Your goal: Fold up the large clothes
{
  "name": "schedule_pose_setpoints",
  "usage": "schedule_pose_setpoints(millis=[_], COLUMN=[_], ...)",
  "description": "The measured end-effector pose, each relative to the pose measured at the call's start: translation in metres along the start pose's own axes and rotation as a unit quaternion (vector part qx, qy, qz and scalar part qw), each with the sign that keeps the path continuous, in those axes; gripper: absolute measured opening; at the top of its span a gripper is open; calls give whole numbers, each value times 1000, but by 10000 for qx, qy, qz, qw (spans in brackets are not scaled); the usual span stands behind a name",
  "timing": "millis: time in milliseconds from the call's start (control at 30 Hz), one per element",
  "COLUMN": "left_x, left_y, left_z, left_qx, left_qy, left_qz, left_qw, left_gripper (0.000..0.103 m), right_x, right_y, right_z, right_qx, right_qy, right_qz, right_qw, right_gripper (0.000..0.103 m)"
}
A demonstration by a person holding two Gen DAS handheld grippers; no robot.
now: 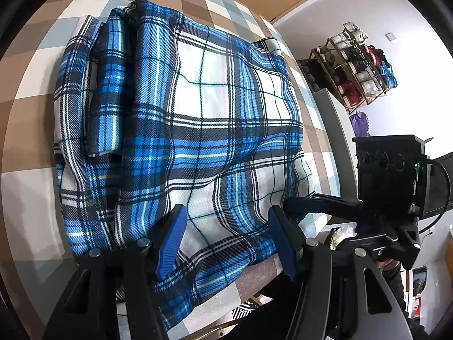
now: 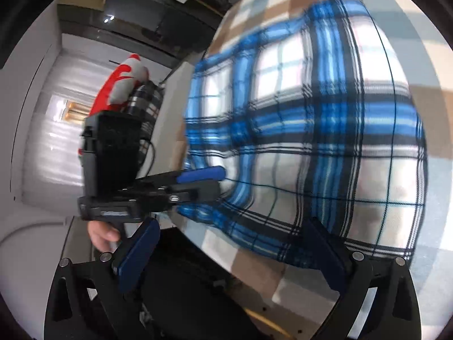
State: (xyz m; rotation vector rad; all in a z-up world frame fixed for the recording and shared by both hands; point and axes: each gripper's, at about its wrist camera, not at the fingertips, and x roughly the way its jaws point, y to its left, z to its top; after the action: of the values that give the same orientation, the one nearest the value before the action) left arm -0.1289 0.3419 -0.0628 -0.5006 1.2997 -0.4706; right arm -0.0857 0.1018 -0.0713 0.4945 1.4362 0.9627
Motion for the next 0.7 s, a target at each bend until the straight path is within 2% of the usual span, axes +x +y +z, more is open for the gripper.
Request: schedule_pose_setpoints(millis=[133, 200, 267, 367, 433, 467, 567, 633, 700], left_x=[-1, -10, -23, -41, -54, -59, -79, -87, -88], left_y=[-7, -19, -34, -41, -41, -40, -43, -48, -53], left_z=[-1, -4, -8, -8, -6, -5, -9, -13, -17], left_qx=[102, 364, 730, 892, 841, 816, 743, 708, 712], left_qy=[10, -238, -623, -1164, -1527, -1699, -2457, -2793, -3040], left_qz=[111, 320, 420, 451, 551, 635, 1136, 1425, 1693], left_qw=[9999, 9985, 9945, 9882, 9831, 9800, 9598, 9469, 9348], left_gripper=[55, 55, 55, 55, 56, 61, 82, 83, 83], right_x=[1, -5, -32, -73, -99, -108, -123, -120, -112], right_y=[10, 17, 17, 27, 36, 41, 59, 67, 69], right_z=[-1, 4, 8, 16, 18, 17, 7, -7, -16], right_qx=[-190, -56, -89, -293, -439, -546, -1023, -1325, -1540], right_qy=[36, -27, -500, -1371, -2050, -2306, -3209, -3619, -3754], right_qz=[-254, -168, 55, 148, 139, 58, -679, -1196, -1565], right_qw=[9995, 9998, 9987, 9900, 9777, 9715, 9391, 9150, 9005], right_gripper=[103, 101, 102, 102, 103, 103, 103, 103, 103])
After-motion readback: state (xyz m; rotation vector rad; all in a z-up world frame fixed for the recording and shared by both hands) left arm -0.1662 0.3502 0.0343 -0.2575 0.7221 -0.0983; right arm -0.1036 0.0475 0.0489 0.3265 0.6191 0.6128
